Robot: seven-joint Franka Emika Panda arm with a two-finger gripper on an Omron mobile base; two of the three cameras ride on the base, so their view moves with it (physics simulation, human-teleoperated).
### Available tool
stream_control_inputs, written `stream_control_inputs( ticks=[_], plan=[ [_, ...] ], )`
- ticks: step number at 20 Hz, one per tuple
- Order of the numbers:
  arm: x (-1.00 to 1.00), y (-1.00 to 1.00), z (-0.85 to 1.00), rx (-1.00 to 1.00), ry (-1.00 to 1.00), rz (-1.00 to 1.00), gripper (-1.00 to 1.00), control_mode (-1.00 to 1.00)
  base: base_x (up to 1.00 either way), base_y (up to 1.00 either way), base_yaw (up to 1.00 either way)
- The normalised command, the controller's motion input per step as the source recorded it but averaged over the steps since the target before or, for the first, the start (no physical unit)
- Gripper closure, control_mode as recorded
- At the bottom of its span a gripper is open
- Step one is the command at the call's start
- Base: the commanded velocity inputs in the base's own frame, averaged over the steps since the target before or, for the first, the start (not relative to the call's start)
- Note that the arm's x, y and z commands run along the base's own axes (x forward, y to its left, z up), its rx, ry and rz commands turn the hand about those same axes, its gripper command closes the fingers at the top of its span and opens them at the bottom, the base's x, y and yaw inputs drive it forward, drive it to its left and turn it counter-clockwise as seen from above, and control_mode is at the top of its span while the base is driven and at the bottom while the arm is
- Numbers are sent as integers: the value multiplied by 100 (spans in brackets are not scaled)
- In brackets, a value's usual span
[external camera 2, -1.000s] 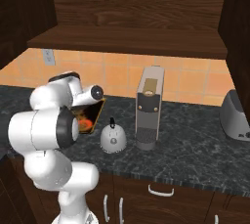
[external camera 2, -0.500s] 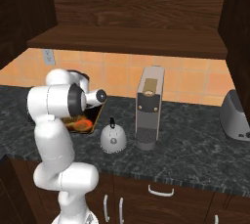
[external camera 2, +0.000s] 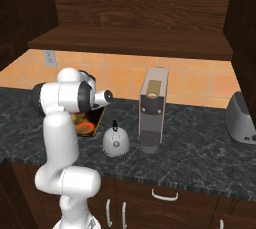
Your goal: Pick the kettle from the counter and place it on the tray. Then pick the mug from the cabinet and place it on the tray. Then close the cabinet doors.
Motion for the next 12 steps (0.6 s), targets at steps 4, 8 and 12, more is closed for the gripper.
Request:
stream_control_inputs(
  ticks=[4,8,12],
  plan=[
    [-2,14,-2,0,0,1,-100,-100,0,0,0],
    [-16,14,19,0,0,0,-100,-100,0,0,0],
    [-8,-1,54,0,0,-3,-100,-100,0,0,0]
  ],
)
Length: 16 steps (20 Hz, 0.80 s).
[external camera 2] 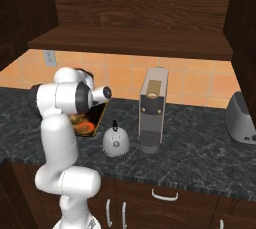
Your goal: Pick the kettle from the counter and place it on the tray. Then pick the mug from the cabinet and place it on the tray. Then close the cabinet doors.
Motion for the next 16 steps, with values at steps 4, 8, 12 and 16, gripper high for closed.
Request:
stream_control_inputs(
  ticks=[4,8,12,16],
  plan=[
    [-28,-17,46,0,0,-10,-100,-100,0,0,0],
    [-53,-30,27,-4,0,-17,-100,-100,0,0,0],
    [-51,-35,24,-9,0,-18,-100,-100,0,0,0],
    [-37,-38,58,-7,10,-20,-100,-100,0,0,0]
  ],
)
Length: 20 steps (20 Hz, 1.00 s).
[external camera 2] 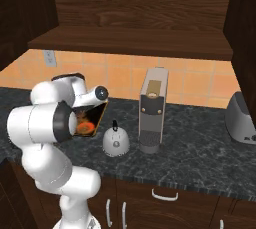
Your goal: Pick the kettle from the counter and place it on the tray. Then pick the mug from the cabinet and place it on the tray. Then close the cabinet doors.
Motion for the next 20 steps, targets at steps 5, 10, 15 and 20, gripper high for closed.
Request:
stream_control_inputs(
  ticks=[5,10,15,20],
  plan=[
    [-22,-25,87,-6,28,-19,-100,-100,0,0,0],
    [-33,-27,77,-5,25,-19,-100,-100,0,0,0],
    [-73,-37,16,-8,19,-19,-100,-100,0,0,0],
    [-79,-39,0,-11,14,-16,-100,-100,0,0,0]
  ],
)
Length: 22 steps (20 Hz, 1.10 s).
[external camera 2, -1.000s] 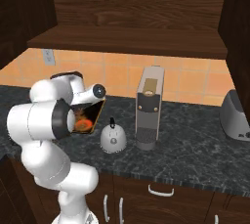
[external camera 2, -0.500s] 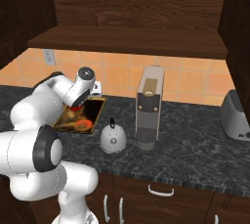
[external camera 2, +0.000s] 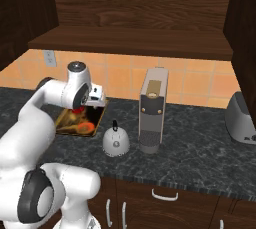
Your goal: Pick the kettle from the counter and place it on the tray. Then pick the mug from the cabinet and place it on the tray. Then close the cabinet doors.
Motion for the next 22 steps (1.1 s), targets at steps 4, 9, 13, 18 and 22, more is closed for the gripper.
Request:
stream_control_inputs(
  ticks=[4,9,13,18,22],
  plan=[
    [-51,-59,0,-8,15,-8,-100,-100,0,0,0],
    [-28,-66,0,-1,13,-1,-100,-100,0,0,0],
    [-9,-34,-4,0,-1,-1,-100,-100,0,0,0],
    [6,-20,-16,0,-1,0,-100,-100,0,0,0],
    [6,-28,-24,0,0,0,-100,-100,0,0,0]
  ],
)
